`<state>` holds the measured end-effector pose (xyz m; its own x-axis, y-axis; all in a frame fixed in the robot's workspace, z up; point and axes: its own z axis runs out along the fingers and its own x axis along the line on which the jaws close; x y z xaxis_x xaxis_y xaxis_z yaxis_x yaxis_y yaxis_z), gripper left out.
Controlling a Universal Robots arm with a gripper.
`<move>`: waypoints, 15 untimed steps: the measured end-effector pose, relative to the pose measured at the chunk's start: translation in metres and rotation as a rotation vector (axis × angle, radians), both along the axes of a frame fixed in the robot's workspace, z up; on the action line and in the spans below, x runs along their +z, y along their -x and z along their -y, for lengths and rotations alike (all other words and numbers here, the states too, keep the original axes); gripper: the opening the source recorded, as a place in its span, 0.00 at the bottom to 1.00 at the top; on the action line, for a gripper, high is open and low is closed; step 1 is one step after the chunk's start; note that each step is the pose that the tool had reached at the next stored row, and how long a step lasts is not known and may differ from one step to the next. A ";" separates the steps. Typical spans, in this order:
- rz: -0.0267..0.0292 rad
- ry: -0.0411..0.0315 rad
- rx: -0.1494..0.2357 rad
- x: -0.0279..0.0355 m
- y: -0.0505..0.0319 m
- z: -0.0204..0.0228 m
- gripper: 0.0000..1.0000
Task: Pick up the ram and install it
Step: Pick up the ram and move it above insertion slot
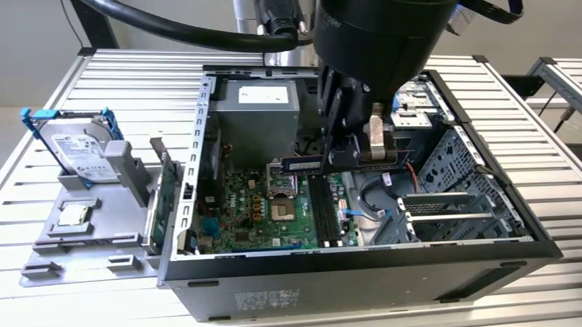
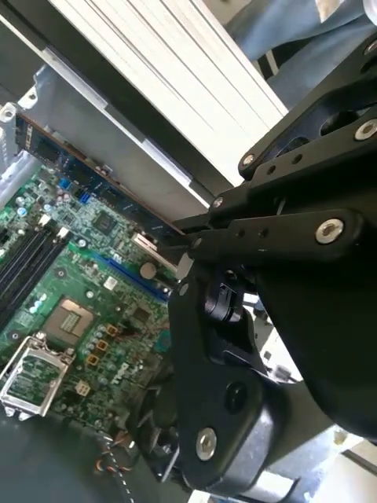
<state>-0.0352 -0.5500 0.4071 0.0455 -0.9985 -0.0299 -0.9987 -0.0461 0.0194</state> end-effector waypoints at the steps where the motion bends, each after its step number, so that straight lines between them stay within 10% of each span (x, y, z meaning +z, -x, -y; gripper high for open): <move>1: -0.0001 0.0001 -0.004 0.0000 -0.0014 0.0000 0.00; 10: 0.0000 0.0000 -0.016 0.0000 -0.0046 -0.0009 0.00; 15: 0.0000 -0.0001 -0.016 -0.0002 -0.0087 -0.0084 0.00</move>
<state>-0.0264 -0.5415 0.4069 0.0296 -0.9991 -0.0300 -0.9994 -0.0301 0.0194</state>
